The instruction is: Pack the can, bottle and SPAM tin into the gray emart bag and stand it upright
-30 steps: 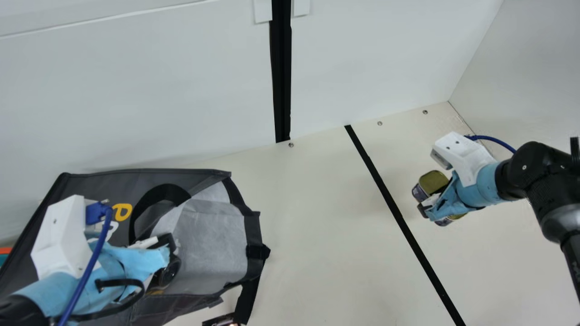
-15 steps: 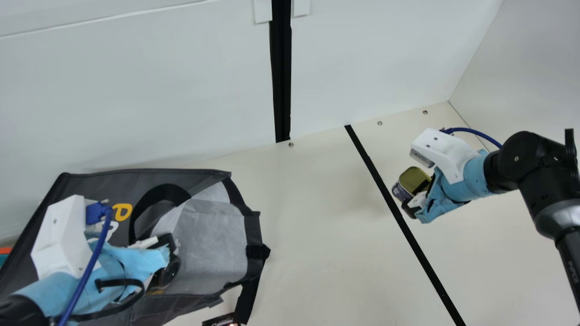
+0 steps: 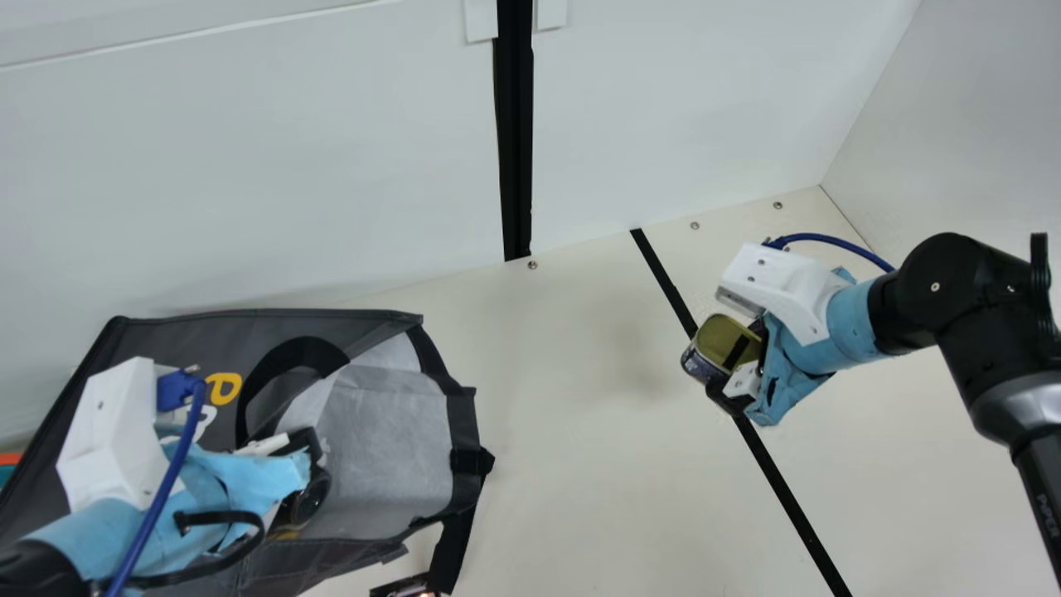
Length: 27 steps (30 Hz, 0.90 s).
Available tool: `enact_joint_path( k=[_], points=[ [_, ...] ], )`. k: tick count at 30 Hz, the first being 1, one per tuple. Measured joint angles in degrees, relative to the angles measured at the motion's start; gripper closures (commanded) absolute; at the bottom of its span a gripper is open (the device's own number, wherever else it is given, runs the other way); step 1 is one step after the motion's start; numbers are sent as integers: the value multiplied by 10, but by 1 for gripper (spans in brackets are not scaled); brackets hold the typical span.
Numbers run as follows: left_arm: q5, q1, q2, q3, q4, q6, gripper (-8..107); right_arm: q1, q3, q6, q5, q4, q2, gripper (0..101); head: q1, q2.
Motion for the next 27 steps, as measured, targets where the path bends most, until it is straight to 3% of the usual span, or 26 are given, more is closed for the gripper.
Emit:
enact_joint_path(
  k=[5, 27],
  points=[
    [0, 0, 0, 0, 0, 0, 107, 28, 5, -8, 18, 6, -11, 101, -1, -1],
    [0, 0, 0, 0, 0, 0, 107, 166, 22, 2, 31, 11, -42, 101, -1, -1]
  ],
)
